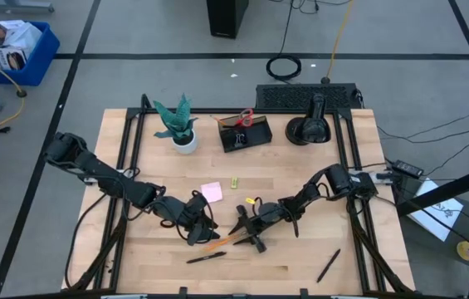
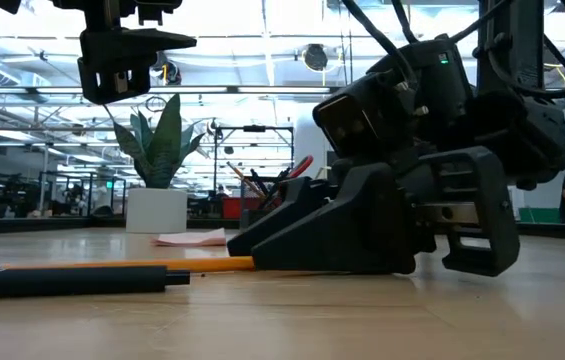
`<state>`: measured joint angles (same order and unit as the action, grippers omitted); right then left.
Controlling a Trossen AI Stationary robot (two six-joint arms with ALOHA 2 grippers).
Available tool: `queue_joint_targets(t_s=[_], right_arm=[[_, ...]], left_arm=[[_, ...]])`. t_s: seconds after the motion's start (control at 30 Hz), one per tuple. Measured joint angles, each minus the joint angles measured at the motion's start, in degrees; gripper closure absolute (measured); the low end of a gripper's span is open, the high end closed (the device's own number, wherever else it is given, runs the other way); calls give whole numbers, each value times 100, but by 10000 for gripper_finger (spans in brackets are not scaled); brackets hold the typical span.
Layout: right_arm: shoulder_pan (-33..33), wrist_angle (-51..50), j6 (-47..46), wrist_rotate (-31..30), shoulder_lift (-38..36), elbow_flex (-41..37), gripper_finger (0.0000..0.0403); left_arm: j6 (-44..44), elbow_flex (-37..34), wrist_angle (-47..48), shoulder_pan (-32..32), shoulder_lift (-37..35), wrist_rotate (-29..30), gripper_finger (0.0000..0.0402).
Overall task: Pick and place office supplies into organizer
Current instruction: Put the yellow pencil into the black mesh desk organizer
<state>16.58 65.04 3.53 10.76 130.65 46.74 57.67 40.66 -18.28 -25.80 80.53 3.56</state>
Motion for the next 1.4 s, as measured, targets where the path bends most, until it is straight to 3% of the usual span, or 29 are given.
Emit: queue_joint_targets(t_s=[0.43, 0.83, 1.17, 1.4], right_arm=[[-63, -448, -173, -42, 0, 2, 269], [-69, -511, -166, -2, 2, -4, 387], [-98, -267, -263, 9, -57, -24, 391], [-98, -553, -139, -4, -619, -27, 389]], left_arm=[[-38, 0, 1, 0, 0, 1, 128], [-56, 0, 0, 0, 0, -1, 128], [-200, 0, 2, 0, 0, -1, 128], [-399, -2, 22, 0, 0, 7, 128]])
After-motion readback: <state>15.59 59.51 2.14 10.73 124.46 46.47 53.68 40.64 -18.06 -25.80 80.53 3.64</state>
